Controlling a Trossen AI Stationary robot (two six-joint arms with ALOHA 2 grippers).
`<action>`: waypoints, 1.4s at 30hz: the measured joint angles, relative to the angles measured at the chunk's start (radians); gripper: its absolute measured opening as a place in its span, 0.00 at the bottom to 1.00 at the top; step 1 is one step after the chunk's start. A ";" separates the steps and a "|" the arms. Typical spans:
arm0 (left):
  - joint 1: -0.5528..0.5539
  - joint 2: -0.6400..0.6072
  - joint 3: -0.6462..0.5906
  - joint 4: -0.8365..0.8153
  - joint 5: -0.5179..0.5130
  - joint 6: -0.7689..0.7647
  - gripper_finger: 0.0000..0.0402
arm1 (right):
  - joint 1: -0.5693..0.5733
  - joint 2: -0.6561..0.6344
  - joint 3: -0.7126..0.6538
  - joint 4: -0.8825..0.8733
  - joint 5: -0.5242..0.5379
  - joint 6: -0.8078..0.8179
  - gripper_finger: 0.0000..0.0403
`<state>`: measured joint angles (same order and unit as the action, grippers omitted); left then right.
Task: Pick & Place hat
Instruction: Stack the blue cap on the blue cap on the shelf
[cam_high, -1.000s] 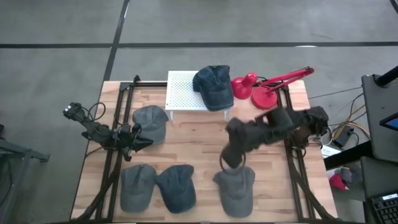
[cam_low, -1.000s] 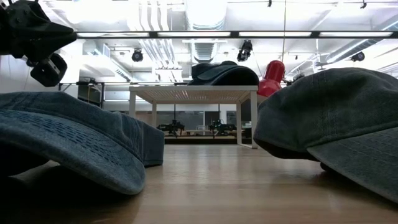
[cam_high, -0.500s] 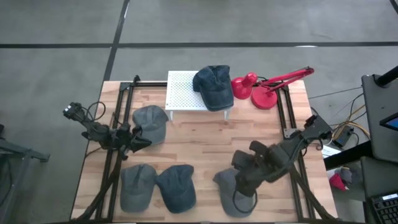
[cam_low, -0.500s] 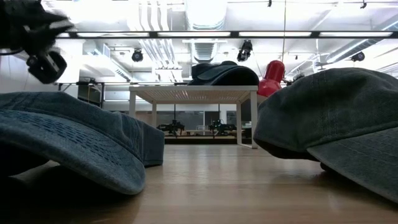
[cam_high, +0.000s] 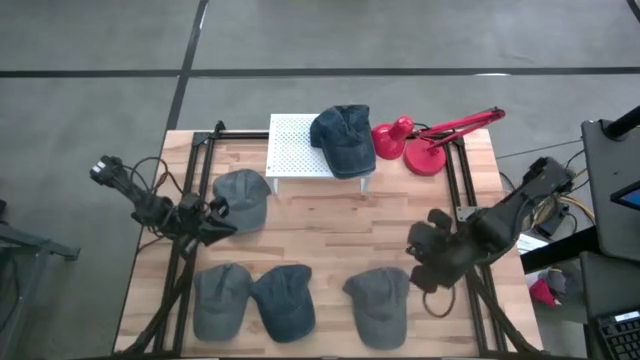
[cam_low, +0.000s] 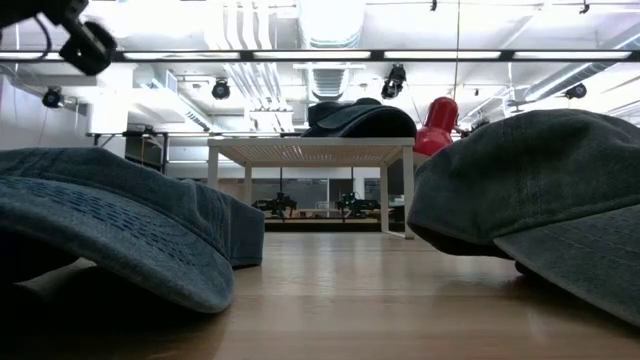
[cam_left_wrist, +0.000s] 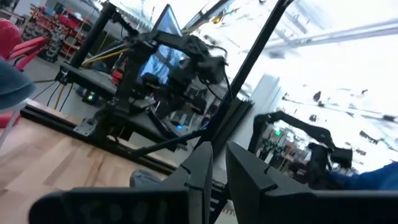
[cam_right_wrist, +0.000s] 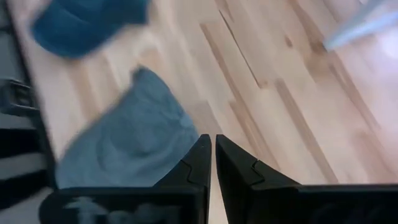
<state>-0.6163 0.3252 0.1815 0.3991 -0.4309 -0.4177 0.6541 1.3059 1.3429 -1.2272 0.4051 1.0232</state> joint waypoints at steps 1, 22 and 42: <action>0.000 0.032 0.028 -0.013 0.000 -0.001 0.13 | 0.000 -0.041 -0.045 0.047 0.009 -0.026 0.04; 0.000 0.745 0.880 -0.858 -0.004 -0.378 0.13 | -0.096 -0.789 -0.783 1.017 0.026 -0.455 0.04; 0.001 1.006 0.976 -0.957 -0.013 -0.773 0.13 | -0.145 -1.041 -0.938 1.062 0.176 -0.581 0.04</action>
<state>-0.6155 1.3310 1.1580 -0.5575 -0.4434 -1.1910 0.5091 0.2649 0.4046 -0.1656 0.5810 0.4425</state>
